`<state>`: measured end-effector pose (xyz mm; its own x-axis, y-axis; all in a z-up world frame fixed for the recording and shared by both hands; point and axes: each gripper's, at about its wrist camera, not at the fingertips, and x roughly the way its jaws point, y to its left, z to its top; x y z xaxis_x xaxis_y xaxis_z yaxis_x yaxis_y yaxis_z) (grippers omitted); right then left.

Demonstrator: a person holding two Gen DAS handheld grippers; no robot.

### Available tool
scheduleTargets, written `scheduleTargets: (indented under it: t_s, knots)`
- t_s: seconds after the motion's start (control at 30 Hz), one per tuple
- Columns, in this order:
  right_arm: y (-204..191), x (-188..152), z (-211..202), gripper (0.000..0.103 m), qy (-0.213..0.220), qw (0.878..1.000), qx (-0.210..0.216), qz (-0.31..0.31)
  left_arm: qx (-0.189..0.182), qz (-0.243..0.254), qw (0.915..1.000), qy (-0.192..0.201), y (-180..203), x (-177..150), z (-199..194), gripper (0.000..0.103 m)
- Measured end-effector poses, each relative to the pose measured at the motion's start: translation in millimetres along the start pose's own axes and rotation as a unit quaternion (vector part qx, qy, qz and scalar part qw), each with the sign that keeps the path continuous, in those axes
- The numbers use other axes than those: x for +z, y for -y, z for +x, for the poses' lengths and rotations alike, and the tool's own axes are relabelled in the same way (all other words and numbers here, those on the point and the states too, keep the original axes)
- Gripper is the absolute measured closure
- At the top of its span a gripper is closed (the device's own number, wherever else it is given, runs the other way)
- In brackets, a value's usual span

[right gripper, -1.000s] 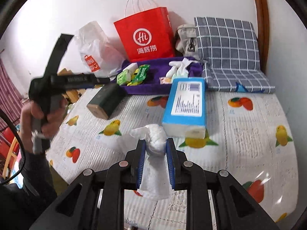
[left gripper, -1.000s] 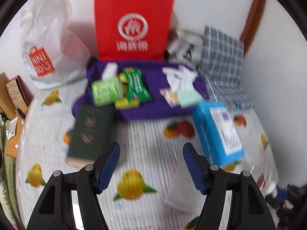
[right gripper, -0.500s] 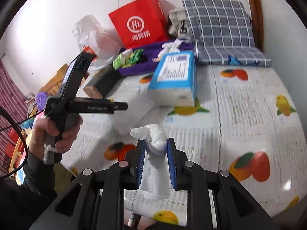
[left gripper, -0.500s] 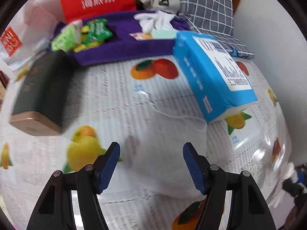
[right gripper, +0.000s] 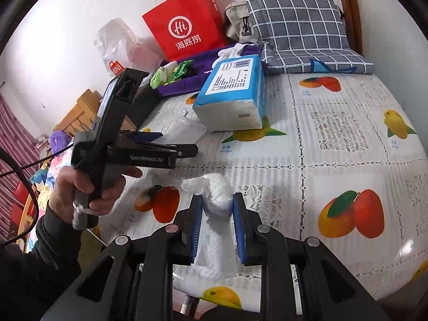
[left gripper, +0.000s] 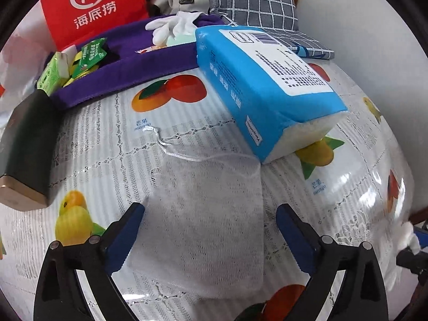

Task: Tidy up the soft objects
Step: 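Grasp the white mesh bag with the left tool while the right tool holds the pouch, then carry the mesh bag in the left tool and pouch in the right tool toward the towel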

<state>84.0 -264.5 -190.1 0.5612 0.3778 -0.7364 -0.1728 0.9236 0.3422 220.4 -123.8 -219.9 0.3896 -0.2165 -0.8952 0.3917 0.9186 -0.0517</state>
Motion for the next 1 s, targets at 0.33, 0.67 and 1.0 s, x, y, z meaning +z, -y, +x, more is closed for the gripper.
scheduleTargets:
  t_s: [0.33, 0.67, 1.0]
  knots:
    - [-10.0, -4.8, 7.0, 0.079, -0.002, 1.000, -0.007, -0.002, 0.016, -0.018, 0.9995, 0.021, -22.7, -12.3, -20.8, 0.069]
    - [-19.7, -2.4, 17.1, 0.079, -0.011, 1.000, -0.026, 0.001, 0.042, -0.047, 0.9977, 0.025, -65.3, -49.6, -42.4, 0.086]
    - [-30.9, 15.4, 4.1, 0.079, 0.006, 0.999, -0.052, 0.001, 0.047, -0.096, 0.9935, 0.037, -112.3, -80.6, -63.4, 0.090]
